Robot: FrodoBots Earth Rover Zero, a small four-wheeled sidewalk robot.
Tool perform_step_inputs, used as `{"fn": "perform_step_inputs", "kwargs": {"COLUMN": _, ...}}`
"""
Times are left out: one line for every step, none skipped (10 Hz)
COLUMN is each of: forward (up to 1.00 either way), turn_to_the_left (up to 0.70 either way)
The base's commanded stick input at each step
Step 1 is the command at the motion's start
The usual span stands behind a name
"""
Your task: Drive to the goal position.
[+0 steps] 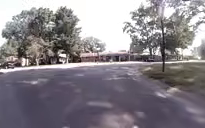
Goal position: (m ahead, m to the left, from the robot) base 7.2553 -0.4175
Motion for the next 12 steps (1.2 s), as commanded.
{"fn": "perform_step_inputs", "kwargs": {"forward": 0.69, "turn_to_the_left": 0.03}}
{"fn": "perform_step_inputs", "kwargs": {"forward": 0.69, "turn_to_the_left": 0.03}}
{"fn": "perform_step_inputs", "kwargs": {"forward": 0.69, "turn_to_the_left": 0.03}}
{"fn": "perform_step_inputs", "kwargs": {"forward": 0.69, "turn_to_the_left": 0.03}}
{"fn": "perform_step_inputs", "kwargs": {"forward": 0.69, "turn_to_the_left": 0.03}}
{"fn": "perform_step_inputs", "kwargs": {"forward": 0.69, "turn_to_the_left": 0.03}}
{"fn": "perform_step_inputs", "kwargs": {"forward": 0.69, "turn_to_the_left": 0.03}}
{"fn": "perform_step_inputs", "kwargs": {"forward": 0.69, "turn_to_the_left": 0.03}}
{"fn": "perform_step_inputs", "kwargs": {"forward": 0.69, "turn_to_the_left": 0.03}}
{"fn": "perform_step_inputs", "kwargs": {"forward": 0.69, "turn_to_the_left": 0.03}}
{"fn": "perform_step_inputs", "kwargs": {"forward": 0.69, "turn_to_the_left": 0.03}}
{"fn": "perform_step_inputs", "kwargs": {"forward": 0.69, "turn_to_the_left": 0.03}}
